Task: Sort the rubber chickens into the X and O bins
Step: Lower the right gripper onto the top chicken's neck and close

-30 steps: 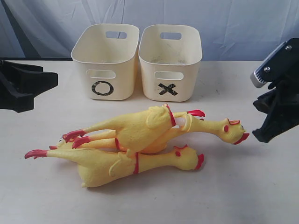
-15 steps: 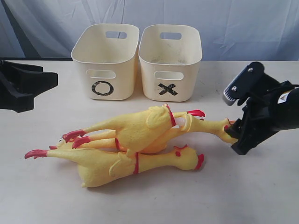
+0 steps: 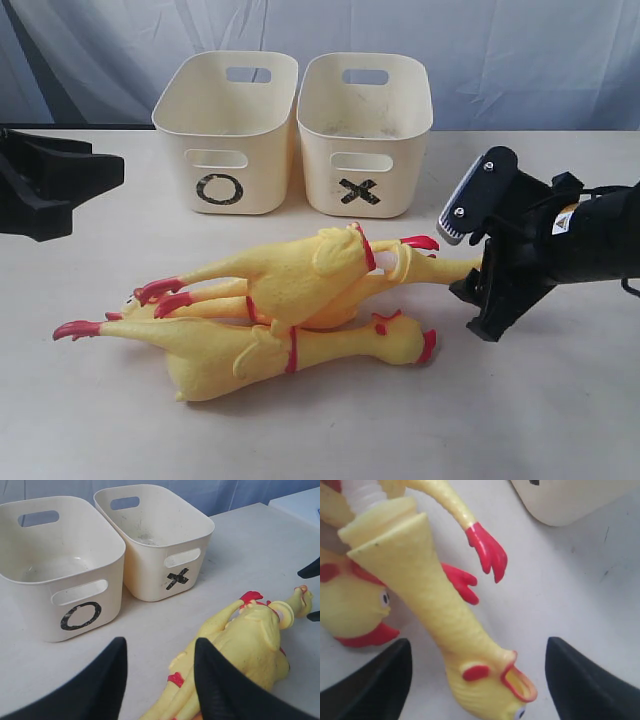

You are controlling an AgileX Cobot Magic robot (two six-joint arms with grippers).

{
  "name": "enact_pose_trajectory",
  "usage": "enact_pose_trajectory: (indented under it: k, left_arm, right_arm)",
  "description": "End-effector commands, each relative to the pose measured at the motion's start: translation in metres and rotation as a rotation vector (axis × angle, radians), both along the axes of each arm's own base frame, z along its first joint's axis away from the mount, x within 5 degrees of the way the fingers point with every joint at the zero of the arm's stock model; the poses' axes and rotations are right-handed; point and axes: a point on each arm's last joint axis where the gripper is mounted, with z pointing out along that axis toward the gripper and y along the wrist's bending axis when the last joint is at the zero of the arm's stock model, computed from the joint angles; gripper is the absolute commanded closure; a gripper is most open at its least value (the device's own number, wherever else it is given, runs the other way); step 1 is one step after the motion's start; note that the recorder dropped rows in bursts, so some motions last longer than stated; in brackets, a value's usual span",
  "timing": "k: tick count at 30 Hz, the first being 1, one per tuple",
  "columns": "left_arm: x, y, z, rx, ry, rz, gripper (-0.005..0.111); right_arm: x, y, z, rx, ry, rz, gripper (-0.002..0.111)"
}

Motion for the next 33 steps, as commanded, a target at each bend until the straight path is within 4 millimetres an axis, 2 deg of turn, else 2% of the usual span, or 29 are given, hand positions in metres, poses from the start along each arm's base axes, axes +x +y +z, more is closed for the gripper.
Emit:
enact_pose_trajectory:
  k: [1, 7, 15, 19, 33]
  left_arm:
    - [0.001, 0.0, 0.001, -0.007, 0.003, 0.004, 0.065]
    - [0.001, 0.0, 0.001, -0.007, 0.003, 0.004, 0.065]
    - [0.001, 0.0, 0.001, -0.007, 0.003, 0.004, 0.065]
    - [0.001, 0.0, 0.001, -0.007, 0.003, 0.004, 0.065]
    - [0.001, 0.0, 0.001, -0.007, 0.003, 0.004, 0.065]
  right_arm:
    - [0.003, 0.0, 0.001, -0.048, -0.046, 0.051, 0.038]
    - [0.003, 0.0, 0.002, -0.082, -0.068, 0.089, 0.039]
    - [-0.005, 0.021, 0.003, -0.128, -0.126, 0.244, 0.039]
    - [-0.004, 0.022, 0.004, -0.124, -0.136, 0.245, 0.039]
    - [0.006, 0.027, -0.019, -0.156, -0.125, 0.271, 0.039]
